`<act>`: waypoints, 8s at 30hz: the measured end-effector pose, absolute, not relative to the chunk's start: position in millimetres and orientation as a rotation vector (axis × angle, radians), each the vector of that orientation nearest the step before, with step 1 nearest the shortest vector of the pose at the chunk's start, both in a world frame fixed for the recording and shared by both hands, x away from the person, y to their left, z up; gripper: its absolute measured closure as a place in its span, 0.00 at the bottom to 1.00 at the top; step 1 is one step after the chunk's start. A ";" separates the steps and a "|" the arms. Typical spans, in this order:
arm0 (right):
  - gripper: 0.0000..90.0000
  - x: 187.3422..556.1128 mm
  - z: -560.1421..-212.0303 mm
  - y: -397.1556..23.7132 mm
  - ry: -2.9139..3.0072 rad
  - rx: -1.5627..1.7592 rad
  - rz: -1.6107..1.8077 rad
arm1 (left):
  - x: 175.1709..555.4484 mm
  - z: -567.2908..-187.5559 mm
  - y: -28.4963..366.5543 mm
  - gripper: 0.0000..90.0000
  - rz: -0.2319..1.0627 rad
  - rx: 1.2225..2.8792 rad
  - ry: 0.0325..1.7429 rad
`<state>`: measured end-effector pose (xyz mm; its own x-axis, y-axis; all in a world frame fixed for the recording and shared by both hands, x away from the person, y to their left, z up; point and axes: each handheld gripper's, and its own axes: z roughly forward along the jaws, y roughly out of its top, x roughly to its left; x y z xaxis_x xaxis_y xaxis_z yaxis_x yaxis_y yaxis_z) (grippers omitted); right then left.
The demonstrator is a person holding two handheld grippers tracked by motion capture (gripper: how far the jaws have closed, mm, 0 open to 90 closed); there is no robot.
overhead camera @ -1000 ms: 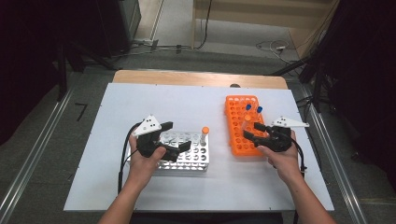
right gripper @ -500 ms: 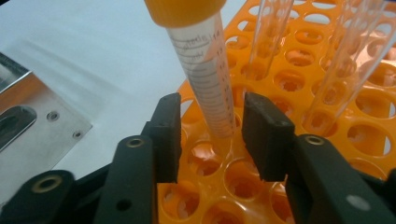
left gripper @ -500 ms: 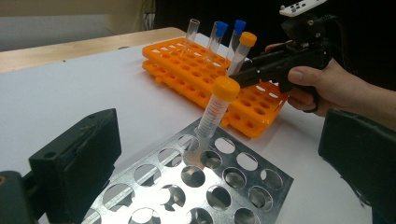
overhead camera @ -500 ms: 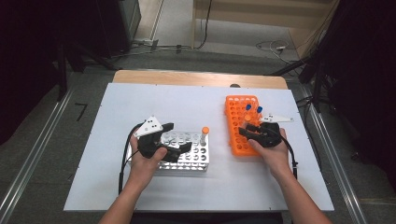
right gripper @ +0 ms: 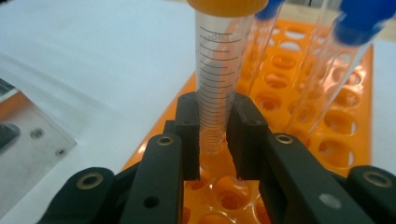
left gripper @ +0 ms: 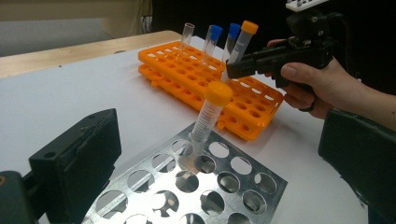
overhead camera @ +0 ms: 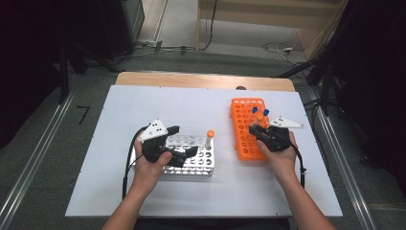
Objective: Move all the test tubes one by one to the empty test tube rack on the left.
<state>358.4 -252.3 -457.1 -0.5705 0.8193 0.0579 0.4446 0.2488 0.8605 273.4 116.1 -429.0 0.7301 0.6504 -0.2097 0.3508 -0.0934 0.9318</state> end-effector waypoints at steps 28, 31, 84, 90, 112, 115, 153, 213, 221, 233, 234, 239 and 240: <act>0.81 281.4 -423.0 -233.4 2.375 0.866 1.478 | 258.5 -412.2 90.7 0.01 0.269 1.713 0.693; 0.81 278.6 -422.2 -229.0 2.400 0.842 1.491 | 256.9 -411.7 87.3 0.02 0.268 1.722 0.686; 0.33 266.7 -423.4 -203.5 2.511 0.648 1.576 | 255.0 -403.2 51.8 0.83 0.254 1.776 0.567; 0.11 274.9 -421.5 -216.1 2.465 0.698 1.570 | 261.1 -398.8 65.8 0.83 0.337 1.747 0.615; 0.00 305.8 -431.3 -266.1 2.362 0.852 1.563 | 294.7 -410.9 89.9 0.83 0.445 1.630 0.747; 0.00 308.1 -432.3 -270.9 2.351 0.868 1.558 | 298.3 -413.8 88.4 0.83 0.465 1.621 0.766; 0.00 313.0 -435.8 -281.3 2.305 0.916 1.564 | 308.9 -434.4 67.3 0.81 0.503 1.807 0.887; 0.45 359.6 -438.1 -307.8 2.100 1.204 1.417 | 274.5 -429.0 109.9 0.00 0.344 1.685 0.834; 0.54 382.4 -446.7 -302.0 2.130 1.233 1.329 | 272.8 -428.2 116.4 0.00 0.350 1.669 0.823; 0.64 402.6 -464.7 -293.2 2.161 1.274 1.275 | 274.2 -431.3 122.1 0.00 0.353 1.674 0.840; 0.65 402.7 -465.9 -292.6 2.162 1.274 1.277 | 274.2 -431.4 122.2 0.00 0.354 1.673 0.841; 0.72 402.0 -466.9 -291.5 2.158 1.257 1.248 | 274.7 -431.1 121.7 0.00 0.355 1.671 0.847; 0.73 402.1 -467.6 -290.7 2.166 1.246 1.229 | 274.7 -430.7 121.5 0.00 0.355 1.673 0.845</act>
